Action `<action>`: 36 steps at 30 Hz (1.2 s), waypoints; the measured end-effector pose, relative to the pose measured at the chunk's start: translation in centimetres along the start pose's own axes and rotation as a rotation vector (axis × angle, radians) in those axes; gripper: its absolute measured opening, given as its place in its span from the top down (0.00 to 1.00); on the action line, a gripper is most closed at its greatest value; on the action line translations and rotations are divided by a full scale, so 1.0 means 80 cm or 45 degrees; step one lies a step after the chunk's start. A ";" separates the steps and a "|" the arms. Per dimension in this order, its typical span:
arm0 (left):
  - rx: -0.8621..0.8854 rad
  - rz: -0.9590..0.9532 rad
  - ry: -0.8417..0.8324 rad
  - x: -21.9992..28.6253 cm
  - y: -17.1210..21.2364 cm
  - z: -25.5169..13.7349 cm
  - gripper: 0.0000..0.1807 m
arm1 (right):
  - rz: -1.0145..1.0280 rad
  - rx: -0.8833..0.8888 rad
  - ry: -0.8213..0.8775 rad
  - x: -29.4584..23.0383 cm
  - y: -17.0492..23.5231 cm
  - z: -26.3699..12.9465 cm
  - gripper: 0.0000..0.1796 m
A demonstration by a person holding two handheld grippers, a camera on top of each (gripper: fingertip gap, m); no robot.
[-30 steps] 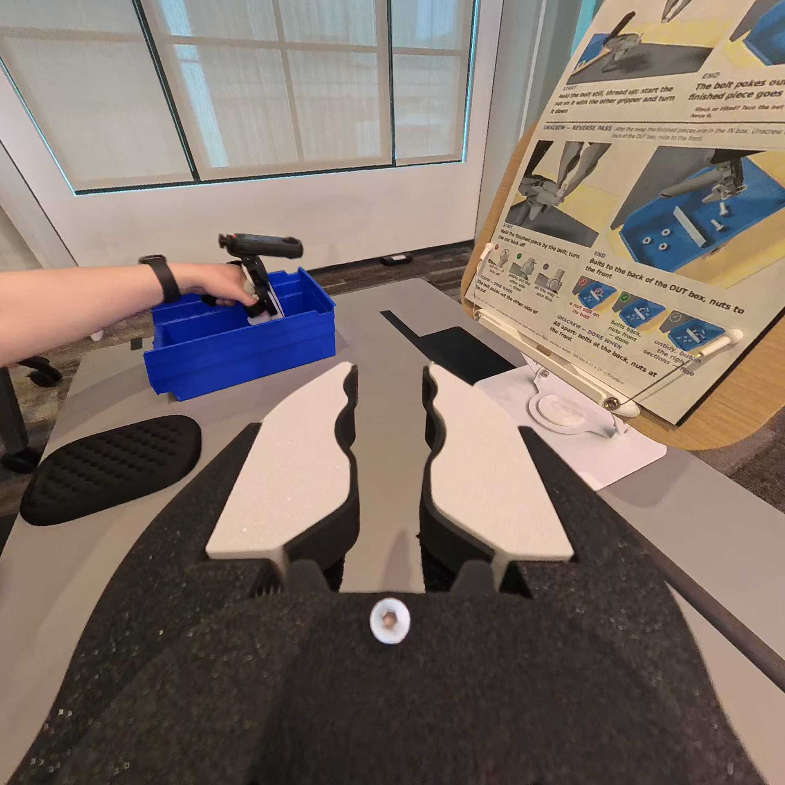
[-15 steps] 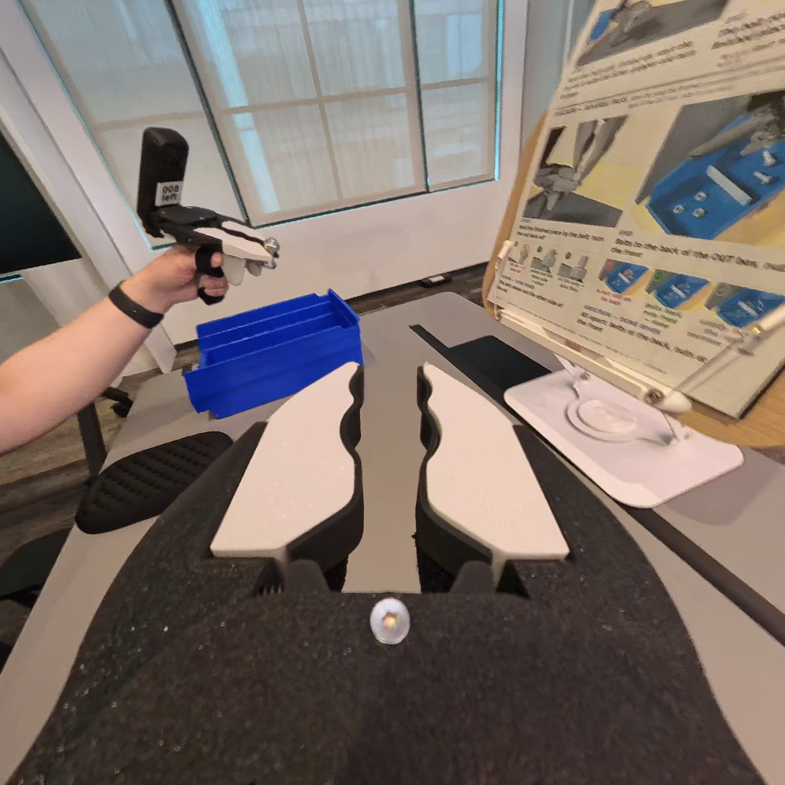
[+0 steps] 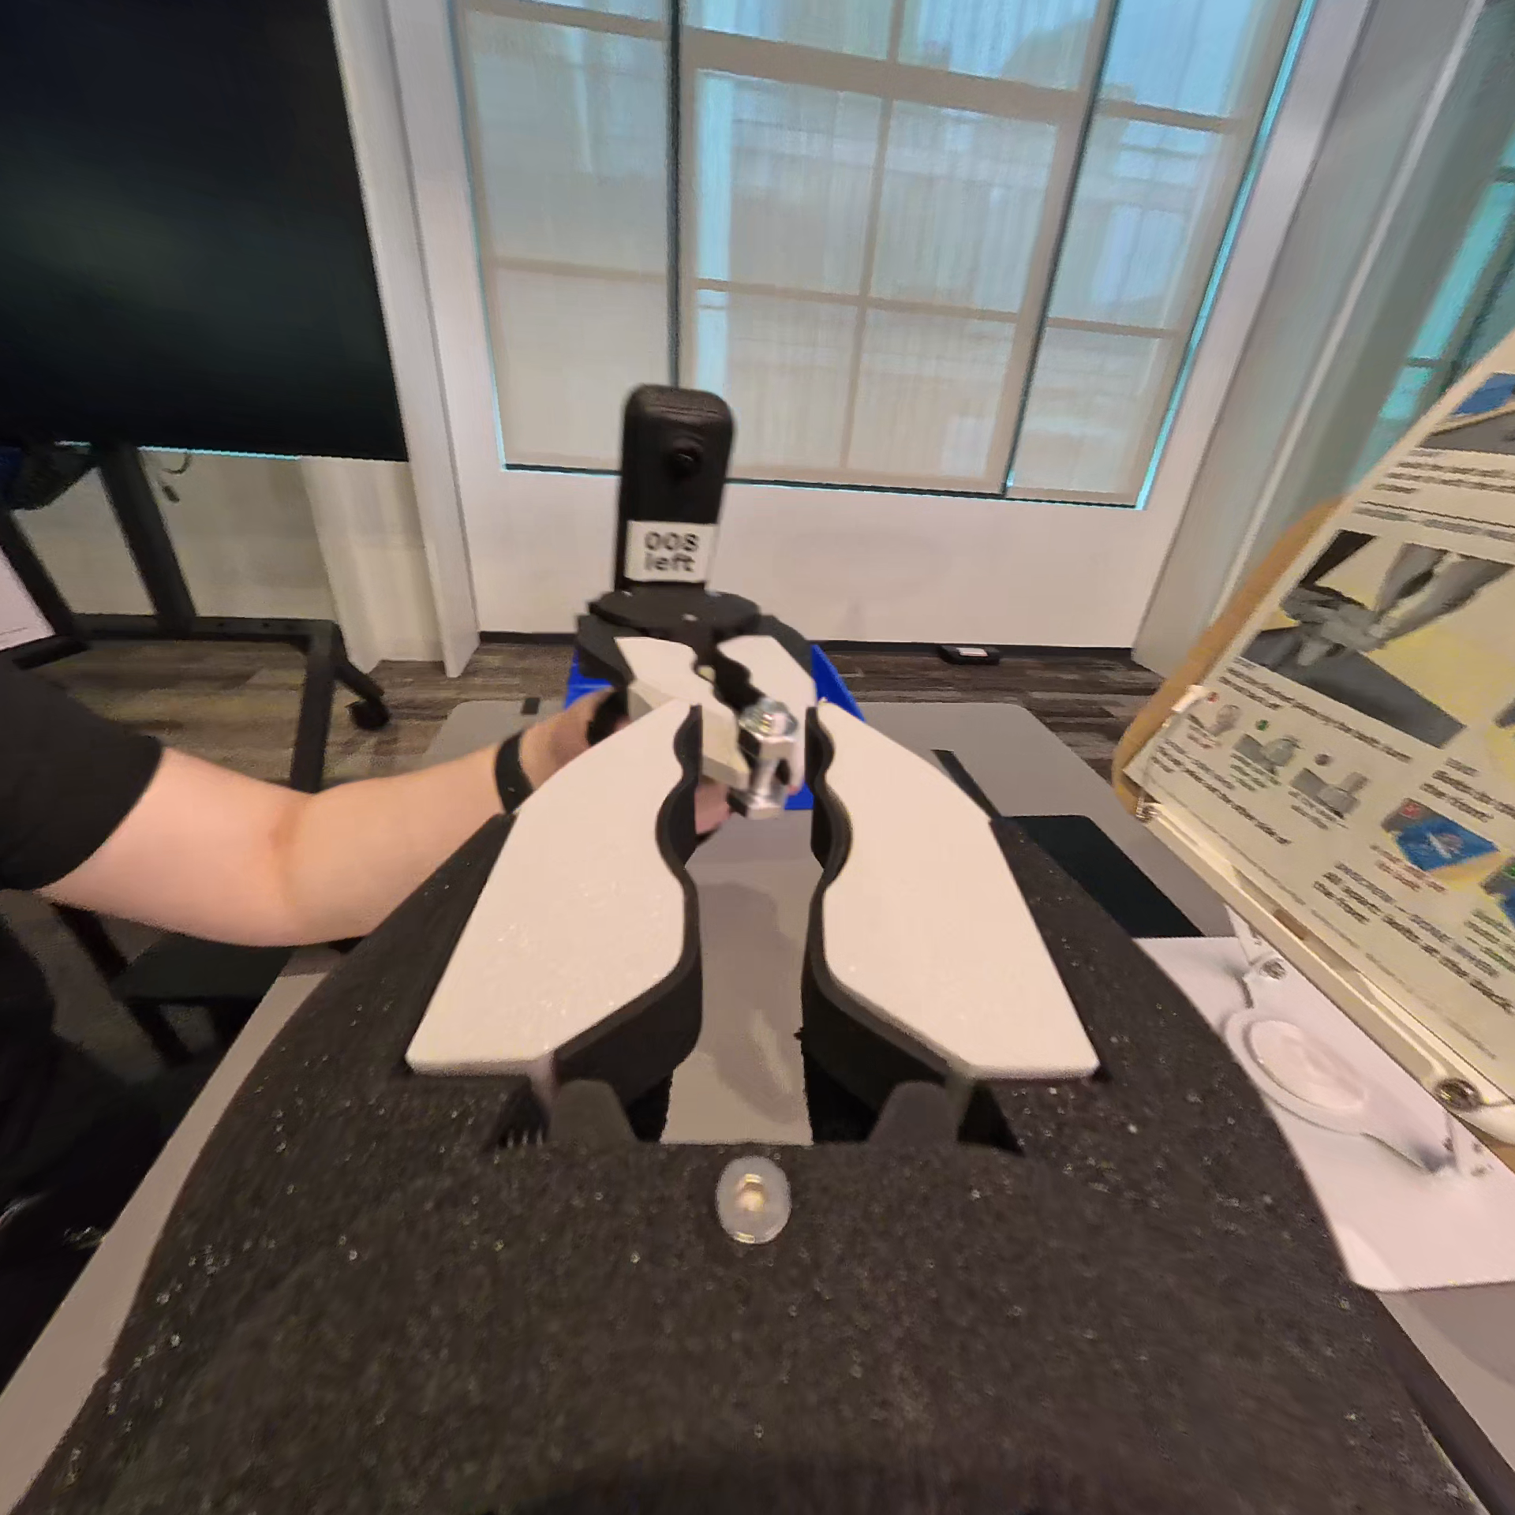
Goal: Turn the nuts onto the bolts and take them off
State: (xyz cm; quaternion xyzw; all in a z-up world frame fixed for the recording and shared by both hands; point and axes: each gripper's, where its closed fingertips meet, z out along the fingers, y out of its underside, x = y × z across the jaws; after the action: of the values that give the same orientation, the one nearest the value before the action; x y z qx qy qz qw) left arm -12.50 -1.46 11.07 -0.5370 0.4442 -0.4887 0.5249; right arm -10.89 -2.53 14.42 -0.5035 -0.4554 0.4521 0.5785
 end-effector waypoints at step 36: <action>0.058 -0.121 0.273 0.014 0.034 -0.014 0.95 | 0.177 -0.037 -0.322 -0.012 0.069 0.048 0.90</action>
State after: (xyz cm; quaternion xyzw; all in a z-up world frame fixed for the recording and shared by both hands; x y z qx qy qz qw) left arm -13.37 -2.89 8.43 -0.4900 0.4608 -0.5776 0.4626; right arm -15.20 -2.36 9.20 -0.4812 -0.4953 0.5441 0.4764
